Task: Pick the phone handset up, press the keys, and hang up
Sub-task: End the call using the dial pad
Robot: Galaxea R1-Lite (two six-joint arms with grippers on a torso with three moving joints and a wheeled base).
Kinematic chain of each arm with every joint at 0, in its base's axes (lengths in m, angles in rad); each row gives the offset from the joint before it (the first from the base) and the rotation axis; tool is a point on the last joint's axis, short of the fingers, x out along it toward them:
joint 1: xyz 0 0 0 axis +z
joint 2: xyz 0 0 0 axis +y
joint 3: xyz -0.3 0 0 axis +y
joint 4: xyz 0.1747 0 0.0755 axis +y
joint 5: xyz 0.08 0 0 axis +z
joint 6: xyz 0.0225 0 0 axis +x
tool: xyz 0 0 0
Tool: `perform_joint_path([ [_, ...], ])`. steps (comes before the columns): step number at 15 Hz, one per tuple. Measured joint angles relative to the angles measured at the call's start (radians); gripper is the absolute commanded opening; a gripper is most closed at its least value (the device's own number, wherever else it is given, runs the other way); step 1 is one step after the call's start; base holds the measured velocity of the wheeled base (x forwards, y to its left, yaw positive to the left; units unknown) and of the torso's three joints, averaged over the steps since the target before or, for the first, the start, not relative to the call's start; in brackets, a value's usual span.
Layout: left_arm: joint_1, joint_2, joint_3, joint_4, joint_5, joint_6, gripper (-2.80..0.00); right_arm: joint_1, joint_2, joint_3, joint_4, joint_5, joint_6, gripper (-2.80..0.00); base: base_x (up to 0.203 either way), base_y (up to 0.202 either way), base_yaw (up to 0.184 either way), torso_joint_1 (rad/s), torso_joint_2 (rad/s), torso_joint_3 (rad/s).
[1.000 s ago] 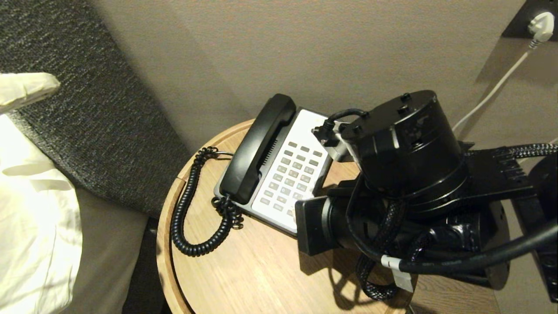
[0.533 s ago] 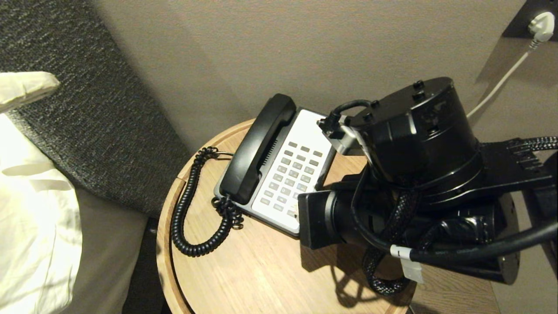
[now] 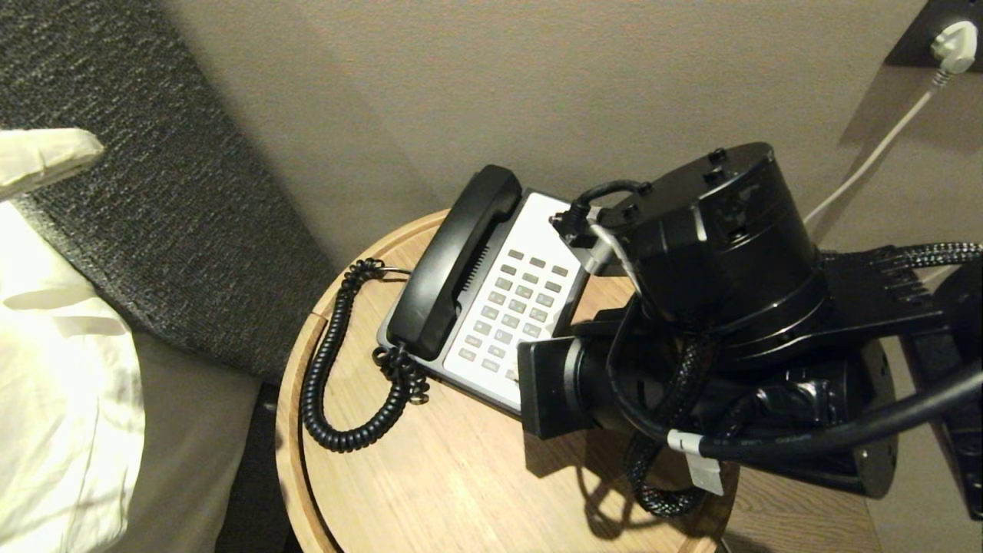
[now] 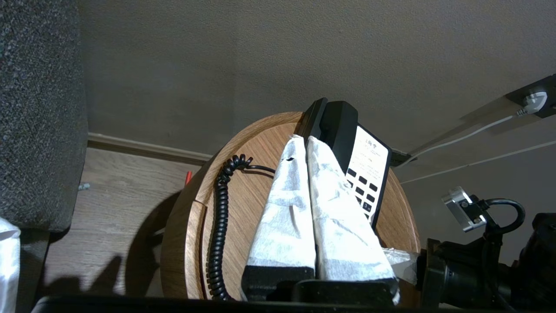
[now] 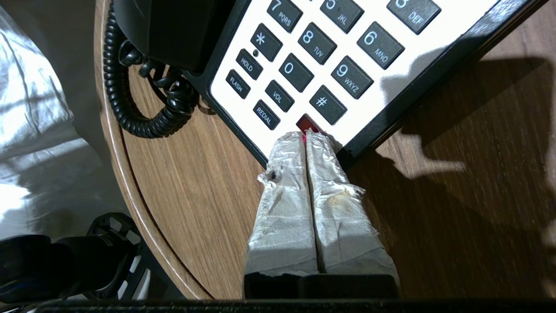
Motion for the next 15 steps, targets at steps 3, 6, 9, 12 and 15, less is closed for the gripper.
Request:
perform_joint_path([
  [3, -0.001, -0.003, 0.0, 0.003, -0.002, -0.008, -2.8, 0.0, 0.005, 0.001, 0.0, 0.0, 0.0, -2.8, 0.0, 0.0, 0.0, 0.0, 0.0, 0.0],
  [6, -0.001, -0.003, -0.004, 0.003, -0.003, -0.009, -2.8, 0.0, 0.005, 0.002, 0.0, -0.001, 0.0, -2.8, 0.0, 0.0, 0.0, 0.0, 0.0, 0.0],
  [9, 0.0, -0.003, -0.004, 0.003, -0.003, -0.008, -2.8, 0.0, 0.007, 0.009, 0.001, -0.002, 0.0, -2.8, 0.0, 0.0, 0.0, 0.0, 0.0, 0.0],
  [12, 0.0, -0.003, -0.003, 0.003, -0.003, -0.009, -2.8, 0.0, 0.009, 0.011, 0.002, -0.002, -0.001, -2.8, 0.0, 0.0, 0.0, 0.0, 0.0, 0.0],
  [15, 0.0, -0.004, 0.0, 0.002, -0.003, -0.009, -2.8, 0.0, 0.012, 0.009, 0.002, -0.002, -0.001, -2.8, 0.0, 0.0, 0.0, 0.0, 0.0, 0.0],
])
